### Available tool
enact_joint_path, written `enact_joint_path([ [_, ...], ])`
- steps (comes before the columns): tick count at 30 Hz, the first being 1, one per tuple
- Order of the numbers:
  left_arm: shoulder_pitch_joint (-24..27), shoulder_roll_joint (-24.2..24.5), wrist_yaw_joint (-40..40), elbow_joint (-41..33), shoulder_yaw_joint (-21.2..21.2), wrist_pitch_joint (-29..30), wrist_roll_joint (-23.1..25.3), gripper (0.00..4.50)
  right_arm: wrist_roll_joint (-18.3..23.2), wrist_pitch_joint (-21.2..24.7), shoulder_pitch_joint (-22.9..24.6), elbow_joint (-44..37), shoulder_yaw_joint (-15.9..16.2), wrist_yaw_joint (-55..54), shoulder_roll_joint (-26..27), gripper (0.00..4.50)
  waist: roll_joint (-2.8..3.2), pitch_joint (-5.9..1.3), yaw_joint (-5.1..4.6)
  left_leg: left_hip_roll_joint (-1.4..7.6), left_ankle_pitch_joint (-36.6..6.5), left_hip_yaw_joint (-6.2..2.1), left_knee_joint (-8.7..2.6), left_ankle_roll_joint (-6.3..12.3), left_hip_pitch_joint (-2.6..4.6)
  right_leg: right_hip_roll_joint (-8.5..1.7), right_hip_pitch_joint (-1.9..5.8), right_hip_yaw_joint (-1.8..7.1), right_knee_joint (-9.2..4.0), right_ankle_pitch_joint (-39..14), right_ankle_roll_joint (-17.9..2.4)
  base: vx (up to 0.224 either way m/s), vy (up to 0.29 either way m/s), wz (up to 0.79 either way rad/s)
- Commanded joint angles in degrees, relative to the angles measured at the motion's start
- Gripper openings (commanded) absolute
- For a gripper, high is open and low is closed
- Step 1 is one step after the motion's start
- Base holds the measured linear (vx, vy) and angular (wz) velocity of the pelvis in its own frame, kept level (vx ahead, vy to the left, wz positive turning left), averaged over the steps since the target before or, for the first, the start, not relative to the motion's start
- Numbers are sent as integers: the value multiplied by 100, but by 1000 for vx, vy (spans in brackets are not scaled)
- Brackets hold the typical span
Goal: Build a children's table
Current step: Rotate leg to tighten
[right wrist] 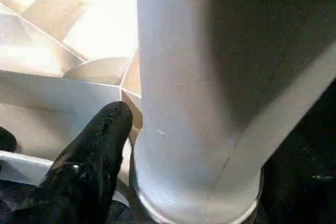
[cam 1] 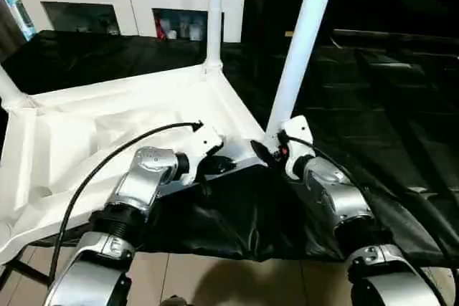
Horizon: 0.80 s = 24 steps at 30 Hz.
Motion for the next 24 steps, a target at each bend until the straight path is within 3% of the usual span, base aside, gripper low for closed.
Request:
enact_joint_path([
  [1,-167,-415,-180,-211,-305,-272,-306,0,46,-132,26,-13,719,981,513,381,14,-266,-20,392,-1169,-205,-376,86,67,-600,155,354,-504,-686,-1089,0,0,0],
  [7,24,-41,-993,-467,-435,-300,-491,0,268,-297,169,-323,955,2047,78,381,17,-299,-14,392,-751,-188,-329,322,35,-570,193,323,-417,130,-1246,0,0,0],
  [10,71,293,-1505,-503,-452,-285,-546,0,471,-209,356,-760,1204,3261,-400,381,21,-323,17,399,-532,-172,-276,522,-4,-547,200,300,-349,614,-1314,0,0,0],
  [13,69,427,-1690,-479,-433,-293,-550,0,483,-185,415,-873,1325,3762,-613,381,18,-307,13,399,-659,-167,-277,560,-4,-548,183,290,-368,468,-1366,0,0,0],
  [18,109,658,-2080,-542,-382,-223,-676,0,584,59,503,-1128,1483,4568,-873,350,4,-286,44,417,-859,-171,-299,446,13,-569,170,302,-417,-147,-1347,0,0,0],
  [24,161,827,-2341,-636,-398,-166,-739,0,574,154,571,-1313,1749,5040,-1091,304,7,-296,115,414,-714,-165,-285,449,21,-564,156,303,-394,26,-1371,0,0,0],
])
